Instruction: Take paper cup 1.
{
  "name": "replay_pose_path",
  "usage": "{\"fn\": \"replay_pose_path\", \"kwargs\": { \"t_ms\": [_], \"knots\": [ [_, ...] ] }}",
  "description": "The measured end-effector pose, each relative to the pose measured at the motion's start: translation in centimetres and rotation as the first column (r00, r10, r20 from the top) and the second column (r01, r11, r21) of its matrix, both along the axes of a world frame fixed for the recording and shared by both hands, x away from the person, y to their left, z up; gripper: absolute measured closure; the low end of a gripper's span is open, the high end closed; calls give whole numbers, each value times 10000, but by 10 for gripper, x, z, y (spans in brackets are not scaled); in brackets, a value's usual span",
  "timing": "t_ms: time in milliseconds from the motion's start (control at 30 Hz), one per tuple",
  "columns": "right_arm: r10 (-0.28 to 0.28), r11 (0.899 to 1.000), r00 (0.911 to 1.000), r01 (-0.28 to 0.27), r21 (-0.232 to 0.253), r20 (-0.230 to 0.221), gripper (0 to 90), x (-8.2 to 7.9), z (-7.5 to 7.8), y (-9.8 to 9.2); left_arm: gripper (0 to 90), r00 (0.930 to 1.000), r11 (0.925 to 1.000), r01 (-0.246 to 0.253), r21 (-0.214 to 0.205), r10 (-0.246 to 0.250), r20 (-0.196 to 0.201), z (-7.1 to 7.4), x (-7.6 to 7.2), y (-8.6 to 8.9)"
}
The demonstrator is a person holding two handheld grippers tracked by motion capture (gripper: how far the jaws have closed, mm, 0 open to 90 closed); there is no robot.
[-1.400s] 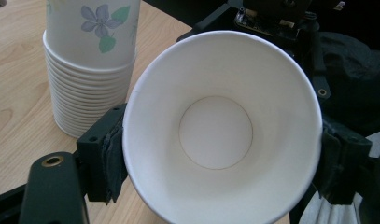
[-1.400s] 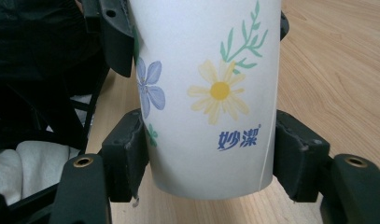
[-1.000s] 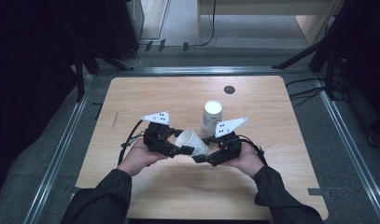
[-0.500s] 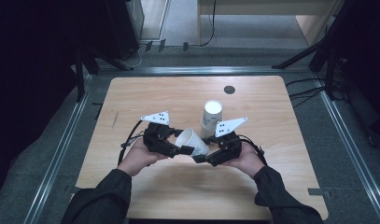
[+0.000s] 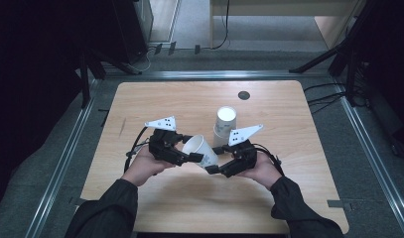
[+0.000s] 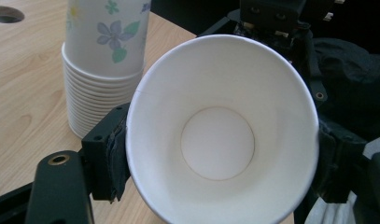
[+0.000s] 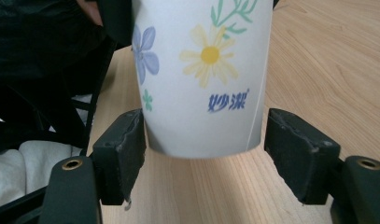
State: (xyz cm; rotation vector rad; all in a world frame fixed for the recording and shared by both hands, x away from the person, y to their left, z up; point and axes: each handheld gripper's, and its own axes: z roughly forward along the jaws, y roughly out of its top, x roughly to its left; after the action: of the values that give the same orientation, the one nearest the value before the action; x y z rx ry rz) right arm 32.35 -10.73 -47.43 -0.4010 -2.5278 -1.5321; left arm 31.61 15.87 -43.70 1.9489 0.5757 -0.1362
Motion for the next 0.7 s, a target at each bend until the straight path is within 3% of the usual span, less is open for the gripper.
{"fn": "replay_pose_path", "kwargs": {
  "t_ms": [367, 433, 700],
  "knots": [
    [-82, 9999, 10000, 81, -133, -15, 292, -1, -1, -4, 221, 9996, 9997, -236, -103, 238, 162, 6, 0, 9],
    [-151, 9996, 9998, 155, -232, 144, 292, 0, -1, -6, 222, 9994, 9995, -282, -135, 285, 207, 7, -1, 11],
    [-346, 9993, 9994, 347, -160, 73, 292, 2, 0, -14, 222, 9982, 9988, -487, 95, 483, 349, 11, 0, 19]
  ]
}}
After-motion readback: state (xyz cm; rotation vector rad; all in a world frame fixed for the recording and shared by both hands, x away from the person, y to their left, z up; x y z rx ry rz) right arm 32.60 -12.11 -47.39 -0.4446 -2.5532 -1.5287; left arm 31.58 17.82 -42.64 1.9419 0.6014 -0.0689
